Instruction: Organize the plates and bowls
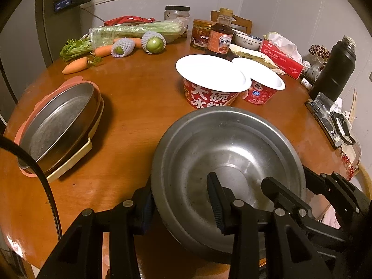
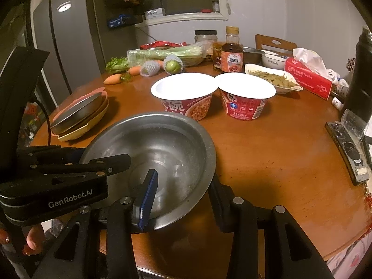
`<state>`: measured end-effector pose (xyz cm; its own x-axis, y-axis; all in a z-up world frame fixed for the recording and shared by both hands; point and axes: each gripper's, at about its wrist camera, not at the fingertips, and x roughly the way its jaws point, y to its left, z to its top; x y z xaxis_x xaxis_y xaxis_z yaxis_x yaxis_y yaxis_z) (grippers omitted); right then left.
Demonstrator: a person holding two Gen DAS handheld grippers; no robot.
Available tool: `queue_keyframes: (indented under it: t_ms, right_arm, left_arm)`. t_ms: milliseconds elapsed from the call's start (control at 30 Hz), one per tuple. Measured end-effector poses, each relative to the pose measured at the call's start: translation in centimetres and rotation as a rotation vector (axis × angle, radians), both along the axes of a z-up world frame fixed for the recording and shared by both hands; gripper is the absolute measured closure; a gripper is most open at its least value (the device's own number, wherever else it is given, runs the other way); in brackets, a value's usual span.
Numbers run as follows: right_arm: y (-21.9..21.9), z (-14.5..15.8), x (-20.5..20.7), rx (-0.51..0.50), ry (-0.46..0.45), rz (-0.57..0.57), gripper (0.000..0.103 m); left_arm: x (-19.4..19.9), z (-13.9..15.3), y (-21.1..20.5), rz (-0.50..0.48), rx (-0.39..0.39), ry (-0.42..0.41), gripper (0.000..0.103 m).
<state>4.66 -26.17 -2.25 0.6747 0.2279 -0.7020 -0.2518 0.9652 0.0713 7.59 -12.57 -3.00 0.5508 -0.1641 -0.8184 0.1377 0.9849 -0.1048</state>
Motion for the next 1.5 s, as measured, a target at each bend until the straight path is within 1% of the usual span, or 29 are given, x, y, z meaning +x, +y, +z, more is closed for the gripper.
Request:
queue_keyframes:
  t_ms: [167,467,733,833,1000,1100,1267,1367,1500]
  right_arm:
    - [-0.3,0.1,0.1,0.027,0.006,-0.008,0.058]
    - [-1.1,0.6,-0.1,0.05,-0.014,-0.034,0.054]
    - [-1.9,0.8,-0.2,0.075,-0.021,-0.055,0.054]
    - [-2.2,1.0,-0.2,0.088,-0.026,-0.066,0.054]
    - [-2.7,1.4,0.1,0.084,-0.036,-0.103,0.051]
    - [-3.1,1.6,0.5,0.105,-0.038,-0.118,0.051]
    - [-3.2,2.2,1.4,0.109,-0.043,-0.136,0.05]
    - [-3.0,2.5,2.5,0.116,-0.042,-0.139,0.05]
    - [-2.4,3.2,4.1,0.119,-0.039,-0.136,0.05]
  left_arm:
    - [-0.2,0.5,0.4,0.004,-0.013,-0.021,0.061]
    - [-0.5,1.7,0.9,0.008,-0.014,-0.054,0.06]
    - [-0.6,2.2,1.4,0.015,-0.023,-0.069,0.06]
    - [-0.5,2.7,1.9,0.012,-0.05,-0.072,0.06]
    - [0.6,3.4,2.3,0.015,-0.064,-0.087,0.06]
    - [1.4,3.7,2.7,0.015,-0.077,-0.095,0.06]
    - [3.0,3.7,3.0,0.023,-0.077,-0.103,0.06]
    - [3.9,3.7,3.1,0.018,-0.087,-0.101,0.06]
    - [5.3,4.2,2.8,0.005,-0.075,-0.116,0.059]
